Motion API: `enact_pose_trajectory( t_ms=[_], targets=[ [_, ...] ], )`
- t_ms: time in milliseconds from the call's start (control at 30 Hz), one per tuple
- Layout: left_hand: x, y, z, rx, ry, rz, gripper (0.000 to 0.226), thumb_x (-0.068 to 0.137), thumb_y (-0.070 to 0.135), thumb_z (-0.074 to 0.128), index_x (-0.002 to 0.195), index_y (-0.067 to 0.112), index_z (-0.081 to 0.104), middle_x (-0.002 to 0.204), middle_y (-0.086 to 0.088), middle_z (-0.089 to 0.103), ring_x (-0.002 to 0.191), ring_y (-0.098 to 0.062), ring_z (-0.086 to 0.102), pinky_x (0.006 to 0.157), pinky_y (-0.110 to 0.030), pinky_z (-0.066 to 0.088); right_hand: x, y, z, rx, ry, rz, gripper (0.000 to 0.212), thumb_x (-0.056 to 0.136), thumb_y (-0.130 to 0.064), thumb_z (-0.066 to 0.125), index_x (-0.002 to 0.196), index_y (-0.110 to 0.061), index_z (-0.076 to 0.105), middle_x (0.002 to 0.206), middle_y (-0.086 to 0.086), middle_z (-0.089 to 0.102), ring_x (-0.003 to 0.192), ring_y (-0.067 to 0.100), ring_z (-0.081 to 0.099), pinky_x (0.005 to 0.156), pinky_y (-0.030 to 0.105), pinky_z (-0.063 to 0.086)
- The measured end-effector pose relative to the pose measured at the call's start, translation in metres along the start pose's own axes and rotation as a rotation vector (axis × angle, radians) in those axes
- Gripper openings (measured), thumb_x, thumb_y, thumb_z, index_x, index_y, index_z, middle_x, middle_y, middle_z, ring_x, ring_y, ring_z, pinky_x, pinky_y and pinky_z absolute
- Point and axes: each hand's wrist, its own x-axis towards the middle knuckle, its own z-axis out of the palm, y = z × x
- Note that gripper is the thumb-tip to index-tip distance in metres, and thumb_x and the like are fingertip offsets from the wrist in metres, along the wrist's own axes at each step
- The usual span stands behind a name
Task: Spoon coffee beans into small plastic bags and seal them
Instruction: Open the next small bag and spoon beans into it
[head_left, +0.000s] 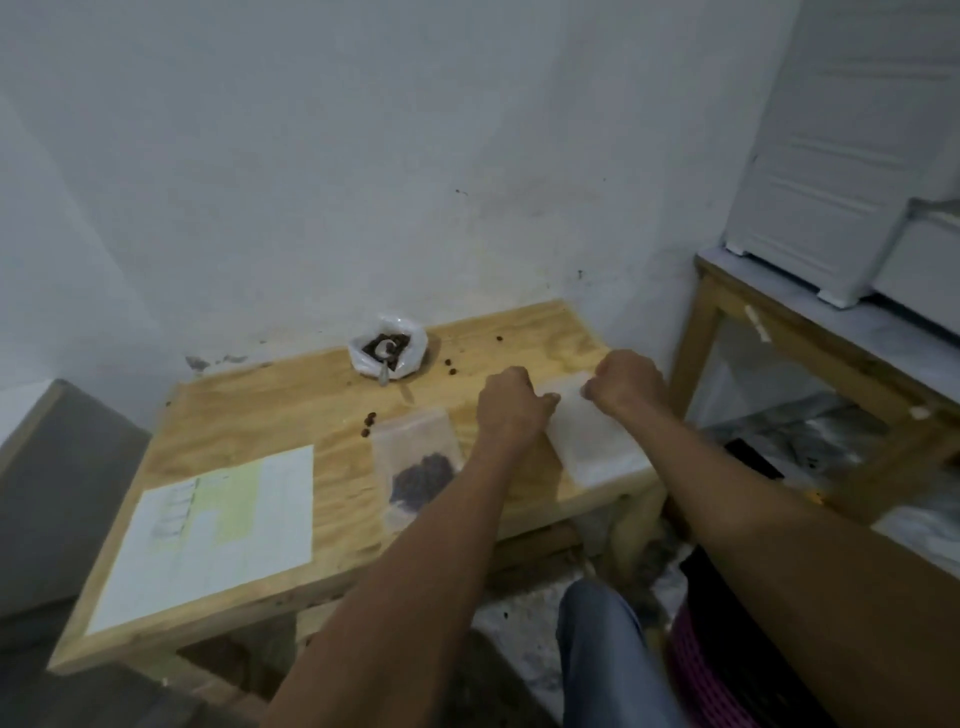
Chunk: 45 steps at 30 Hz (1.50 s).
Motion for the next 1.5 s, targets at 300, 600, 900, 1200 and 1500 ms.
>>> enact_pose_trajectory(
  t_ms=[300,600,900,1200,1500],
  targets=[
    [-0.011,0.018,0.022,0.034,0.107,-0.066,0.02,0.087,0.016,0.071,0.097,0.008,0.056,0.092,-0.007,0.057,0.08,-0.025,0.056,0.054,-0.03,0.035,0.002,0.018,0.016,-0.01,0.019,0.025,0.042,0.088,-0.036,0.072,0.124,-0.014,0.066,0.13,0.009,0.063,0.119,0.034,0.058,0.092,0.039,0.051],
    [-0.008,0.014,0.018,-0.131,0.167,-0.104,0.031,0.087,0.001,0.069,0.107,0.009,0.047,0.08,0.001,0.046,0.065,-0.012,0.047,0.047,-0.026,0.032,0.007,0.014,0.007,0.198,-0.003,0.148,0.033,0.084,-0.028,0.08,0.107,-0.006,0.072,0.105,0.008,0.07,0.102,0.034,0.067,0.072,0.032,0.049],
    [-0.001,0.003,0.014,-0.337,0.182,-0.254,0.033,0.086,0.002,0.073,0.116,0.008,0.06,0.107,-0.01,0.064,0.085,-0.022,0.06,0.065,-0.033,0.047,0.011,0.012,-0.003,0.275,-0.003,0.198,0.037,0.082,-0.023,0.085,0.1,0.006,0.07,0.107,0.019,0.072,0.1,0.034,0.07,0.066,0.028,0.046],
    [0.001,0.0,0.013,-0.33,0.194,-0.218,0.018,0.084,0.0,0.073,0.097,0.01,0.066,0.091,-0.005,0.064,0.077,-0.023,0.064,0.065,-0.032,0.052,0.008,0.008,-0.004,0.263,0.016,0.167,0.028,0.082,-0.029,0.078,0.066,-0.011,0.063,0.071,0.006,0.061,0.057,0.022,0.051,0.061,0.03,0.045],
    [0.004,0.014,-0.016,-0.943,0.232,-0.277,0.012,0.095,0.016,0.07,0.089,0.018,0.06,0.09,-0.007,0.071,0.068,-0.017,0.064,0.06,-0.03,0.05,-0.012,-0.023,-0.045,0.595,0.017,0.007,0.015,0.069,-0.026,0.067,0.065,-0.012,0.064,0.066,0.006,0.065,0.058,0.024,0.06,0.056,0.032,0.045]
  ],
)
